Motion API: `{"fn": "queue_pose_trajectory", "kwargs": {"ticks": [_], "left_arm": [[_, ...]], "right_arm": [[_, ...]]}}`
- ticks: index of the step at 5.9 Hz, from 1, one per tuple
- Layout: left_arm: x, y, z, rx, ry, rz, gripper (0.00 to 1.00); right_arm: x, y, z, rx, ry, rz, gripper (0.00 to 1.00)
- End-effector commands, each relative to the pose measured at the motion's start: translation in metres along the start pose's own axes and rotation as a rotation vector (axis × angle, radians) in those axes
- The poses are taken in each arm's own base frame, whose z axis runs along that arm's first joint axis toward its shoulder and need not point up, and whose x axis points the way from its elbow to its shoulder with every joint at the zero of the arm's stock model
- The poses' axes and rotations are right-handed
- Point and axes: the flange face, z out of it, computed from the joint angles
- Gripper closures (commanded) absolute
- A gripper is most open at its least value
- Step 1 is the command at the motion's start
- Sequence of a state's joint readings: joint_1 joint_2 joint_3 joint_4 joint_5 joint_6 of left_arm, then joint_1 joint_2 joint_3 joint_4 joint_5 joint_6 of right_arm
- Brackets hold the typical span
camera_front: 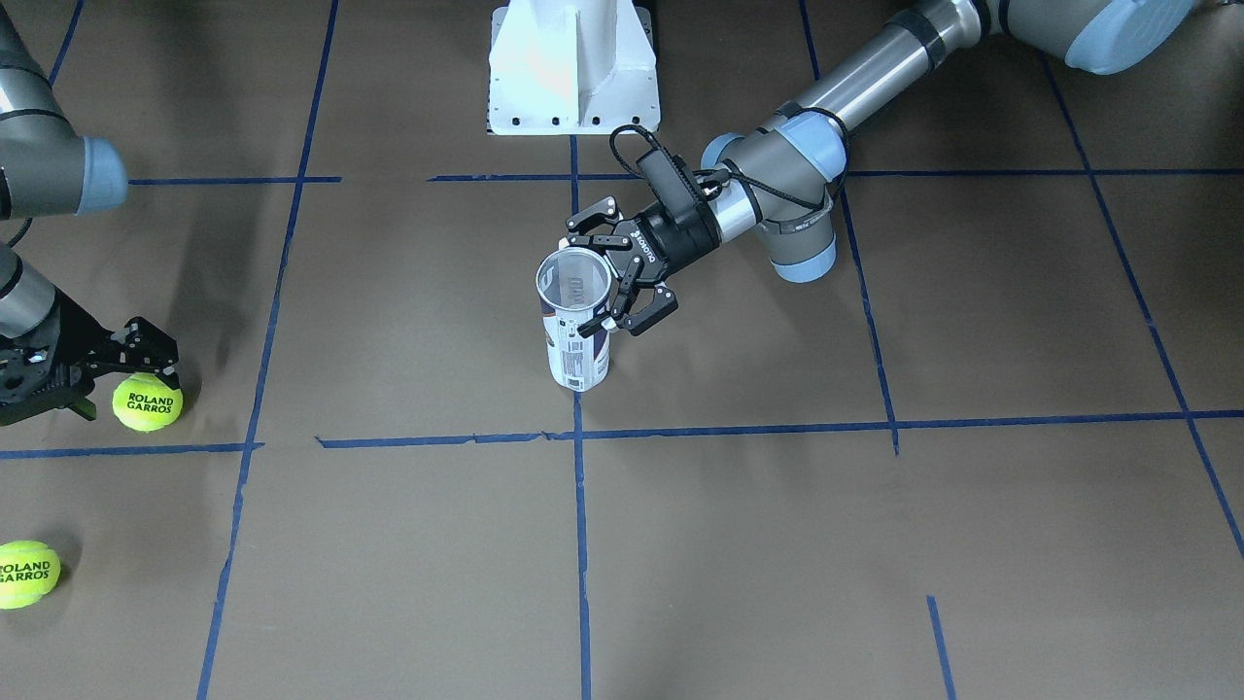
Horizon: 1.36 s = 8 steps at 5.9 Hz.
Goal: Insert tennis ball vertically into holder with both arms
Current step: 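Grasp the nearer tennis ball with the right gripper while the left holds the can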
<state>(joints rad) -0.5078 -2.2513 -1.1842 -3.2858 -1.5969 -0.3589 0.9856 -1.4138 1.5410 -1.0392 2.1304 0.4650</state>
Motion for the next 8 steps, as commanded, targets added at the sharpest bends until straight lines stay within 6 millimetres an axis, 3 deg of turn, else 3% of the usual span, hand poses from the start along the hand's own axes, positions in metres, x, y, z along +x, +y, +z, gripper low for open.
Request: {"fn": "queue_pose_trajectory", "kwargs": {"ticks": [1, 2, 3, 4, 5, 7, 8], "left_arm": [[0.000, 0.000, 0.000, 0.001, 0.000, 0.000, 0.09], [0.000, 0.001, 0.000, -0.001, 0.000, 0.000, 0.09], [0.000, 0.001, 0.000, -0.002, -0.001, 0.000, 0.09], [0.000, 0.000, 0.000, -0.001, 0.000, 0.000, 0.09], [0.000, 0.000, 0.000, -0.001, 0.000, 0.000, 0.09], [0.003, 0.001, 0.001, -0.002, 0.004, -0.002, 0.09], [0.003, 0.001, 0.001, -0.002, 0.004, -0.002, 0.09]], "right_arm": [[-0.002, 0.007, 0.021, -0.027, 0.024, -0.011, 0.00], [-0.010, 0.006, 0.025, -0.026, 0.033, -0.021, 0.09], [-0.019, -0.004, 0.023, -0.016, 0.026, -0.037, 0.77], [-0.020, -0.005, 0.020, -0.007, 0.023, -0.032, 0.95], [-0.033, -0.012, 0.006, 0.018, 0.005, -0.024, 0.97], [-0.079, -0.025, -0.047, 0.086, -0.053, 0.089, 0.97], [-0.132, -0.050, -0.098, 0.078, -0.057, 0.145, 0.97]]}}
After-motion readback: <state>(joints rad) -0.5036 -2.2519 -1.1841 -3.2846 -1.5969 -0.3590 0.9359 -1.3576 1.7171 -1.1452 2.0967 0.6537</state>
